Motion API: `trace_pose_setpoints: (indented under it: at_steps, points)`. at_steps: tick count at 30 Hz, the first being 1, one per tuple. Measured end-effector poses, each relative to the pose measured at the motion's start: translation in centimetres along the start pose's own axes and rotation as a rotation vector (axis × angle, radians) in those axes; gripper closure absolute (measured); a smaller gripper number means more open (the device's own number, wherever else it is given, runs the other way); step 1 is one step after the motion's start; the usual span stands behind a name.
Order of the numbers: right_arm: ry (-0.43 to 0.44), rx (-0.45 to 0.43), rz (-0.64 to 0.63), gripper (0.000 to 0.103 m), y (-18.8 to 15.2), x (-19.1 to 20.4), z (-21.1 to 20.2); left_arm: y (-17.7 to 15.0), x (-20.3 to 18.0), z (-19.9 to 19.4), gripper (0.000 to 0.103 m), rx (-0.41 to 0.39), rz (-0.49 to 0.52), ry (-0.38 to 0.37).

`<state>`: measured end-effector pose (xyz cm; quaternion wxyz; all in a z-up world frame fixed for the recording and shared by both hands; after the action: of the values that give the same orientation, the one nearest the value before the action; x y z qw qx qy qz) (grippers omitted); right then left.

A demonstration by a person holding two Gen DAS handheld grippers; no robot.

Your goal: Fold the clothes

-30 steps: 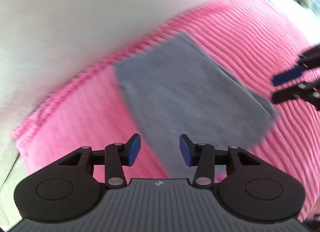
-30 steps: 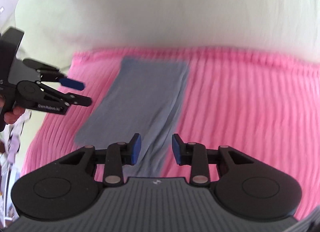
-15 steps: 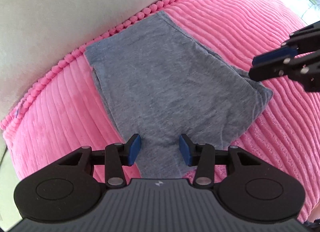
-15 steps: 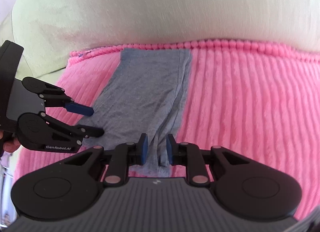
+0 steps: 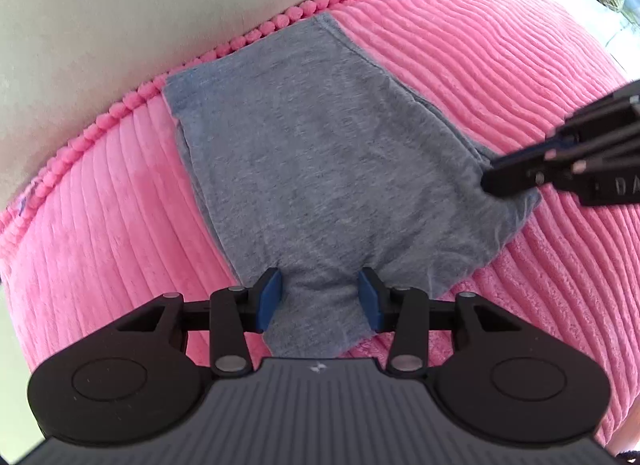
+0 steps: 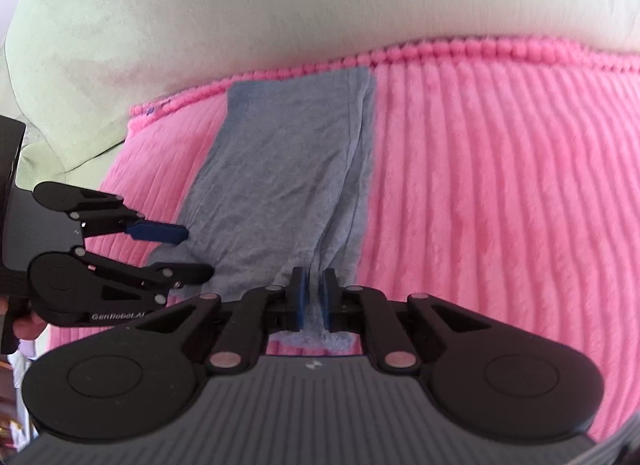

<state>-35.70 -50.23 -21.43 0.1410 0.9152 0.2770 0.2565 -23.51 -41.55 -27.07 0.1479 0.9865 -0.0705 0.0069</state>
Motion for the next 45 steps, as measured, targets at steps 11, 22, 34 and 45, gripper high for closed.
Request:
trace_pose_setpoints:
  at_steps: [11,22,34,45]
  points:
    - [-0.049,-0.010,0.146,0.095,-0.5,-2.7,-0.7,-0.6,0.9,-0.1,0.051,0.014,-0.023,-0.010]
    - [-0.068,-0.149,0.039,0.085,5.3,-1.1,-2.2,4.2,3.5,-2.6,0.051,-0.079,-0.037,-0.001]
    - [-0.110,-0.102,0.073,0.090,5.0,-3.1,1.9,7.2,6.3,1.0,0.051,0.003,-0.182,-0.006]
    - [-0.082,-0.071,0.048,0.090,5.5,-2.7,4.4,9.7,8.3,4.3,0.050,0.072,-0.225,0.076]
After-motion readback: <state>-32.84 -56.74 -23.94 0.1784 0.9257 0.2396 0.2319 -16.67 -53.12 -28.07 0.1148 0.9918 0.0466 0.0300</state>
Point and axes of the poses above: each gripper's, at about its wrist camera, not at the fingertips, and z roughly the way its jaws point, x to its left, y to its top, the point moved 10 cm from there along z, roughly the way its jaws point, and after that the axes turned 3 degrees about x, right-handed, at the moved point
